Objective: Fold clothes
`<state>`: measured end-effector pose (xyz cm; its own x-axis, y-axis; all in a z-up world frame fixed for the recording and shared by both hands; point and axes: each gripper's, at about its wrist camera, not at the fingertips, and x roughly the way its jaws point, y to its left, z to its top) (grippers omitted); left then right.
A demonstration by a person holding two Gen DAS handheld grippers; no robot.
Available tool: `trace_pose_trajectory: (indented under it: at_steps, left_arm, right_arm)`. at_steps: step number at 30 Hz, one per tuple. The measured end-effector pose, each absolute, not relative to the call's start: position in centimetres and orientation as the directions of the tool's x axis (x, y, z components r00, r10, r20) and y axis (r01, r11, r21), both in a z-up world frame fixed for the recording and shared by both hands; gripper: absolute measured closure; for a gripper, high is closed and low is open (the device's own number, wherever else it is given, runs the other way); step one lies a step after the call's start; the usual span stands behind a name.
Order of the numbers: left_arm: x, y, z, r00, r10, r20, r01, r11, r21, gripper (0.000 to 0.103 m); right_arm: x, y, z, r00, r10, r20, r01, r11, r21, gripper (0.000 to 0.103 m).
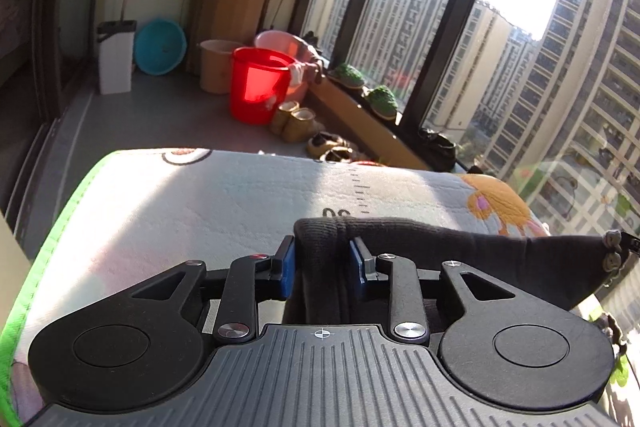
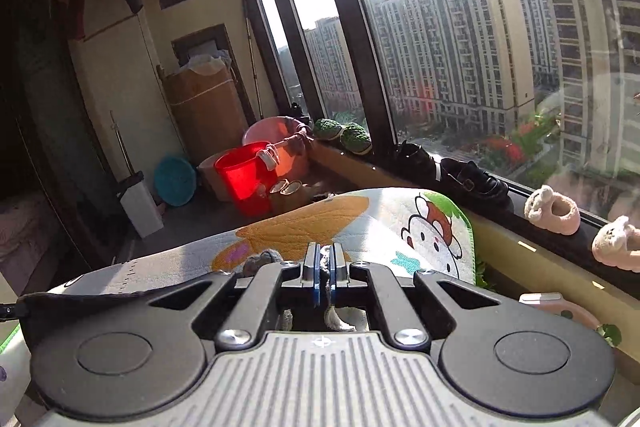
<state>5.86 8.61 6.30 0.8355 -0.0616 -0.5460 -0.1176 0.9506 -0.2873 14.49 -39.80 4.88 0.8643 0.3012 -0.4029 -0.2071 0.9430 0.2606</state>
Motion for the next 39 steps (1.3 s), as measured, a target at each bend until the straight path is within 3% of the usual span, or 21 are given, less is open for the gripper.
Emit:
trace_pose_trajectory:
  at_steps: [5, 8, 10, 12, 15, 22, 23, 24, 25, 31, 33, 37, 39]
  left_arm:
    - [-2.4, 8.1, 5.6, 0.822, -0.112, -0.559, -0.089, 0.943, -0.320, 0.071]
    - [-6.0, 8.0, 4.5, 0.804, -0.072, -0.590, -0.126, 0.950, -0.286, 0.070]
    - [-7.0, 8.7, 4.6, 0.806, -0.061, -0.589, -0.151, 0.941, -0.303, 0.059]
    - [-6.8, 9.4, 4.9, 0.814, -0.063, -0.577, -0.167, 0.926, -0.337, 0.040]
    - [-5.0, 9.3, 4.6, 0.813, -0.049, -0.580, -0.195, 0.916, -0.350, 0.028]
    - [-1.8, 7.4, 1.6, 0.749, -0.048, -0.661, -0.231, 0.916, -0.329, 0.030]
    - [-1.5, 7.2, 1.2, 0.740, -0.048, -0.671, -0.237, 0.915, -0.327, 0.040]
    - [-1.4, 7.0, 1.2, 0.738, -0.050, -0.673, -0.234, 0.917, -0.324, 0.065]
    - [-1.5, 6.8, 1.5, 0.743, -0.051, -0.668, -0.227, 0.919, -0.322, 0.071]
    - [-2.8, 5.5, 4.6, 0.808, -0.062, -0.586, -0.153, 0.939, -0.309, 0.072]
    - [-3.3, 4.8, 4.8, 0.816, -0.061, -0.574, -0.134, 0.947, -0.292, 0.071]
    - [-3.8, 4.2, 1.6, 0.762, -0.015, -0.647, -0.177, 0.957, -0.230, 0.071]
    - [-4.3, 4.6, 1.0, 0.758, -0.015, -0.652, -0.192, 0.950, -0.245, 0.062]
  right_arm:
    - [7.1, -42.7, 3.8, 0.886, 0.185, -0.425, -0.146, 0.982, 0.123, 0.099]
    - [4.3, -45.3, 2.7, 0.884, 0.122, -0.450, -0.061, 0.987, 0.148, 0.098]
    - [3.7, -46.7, 2.5, 0.882, 0.126, -0.454, -0.030, 0.977, 0.213, 0.093]
    - [3.8, -46.9, 2.5, 0.875, 0.163, -0.455, -0.038, 0.962, 0.272, 0.087]
    - [4.7, -45.2, 2.0, 0.849, 0.268, -0.456, -0.110, 0.933, 0.342, 0.071]
    - [8.3, -40.1, -1.4, 0.780, 0.303, -0.548, -0.151, 0.940, 0.305, 0.069]
    - [8.8, -39.5, -1.7, 0.765, 0.311, -0.564, -0.160, 0.940, 0.302, 0.072]
    - [9.0, -39.1, -1.7, 0.762, 0.314, -0.567, -0.171, 0.941, 0.291, 0.083]
    - [8.9, -38.9, -1.2, 0.770, 0.319, -0.553, -0.188, 0.941, 0.281, 0.089]
    - [7.2, -39.1, 3.2, 0.839, 0.330, -0.433, -0.253, 0.941, 0.226, 0.092]
    - [7.0, -39.8, 2.6, 0.833, 0.316, -0.454, -0.227, 0.944, 0.239, 0.092]
    - [6.9, -41.6, -1.4, 0.777, 0.286, -0.561, -0.139, 0.947, 0.289, 0.088]
    - [6.5, -42.5, -1.9, 0.779, 0.277, -0.562, -0.110, 0.943, 0.313, 0.085]
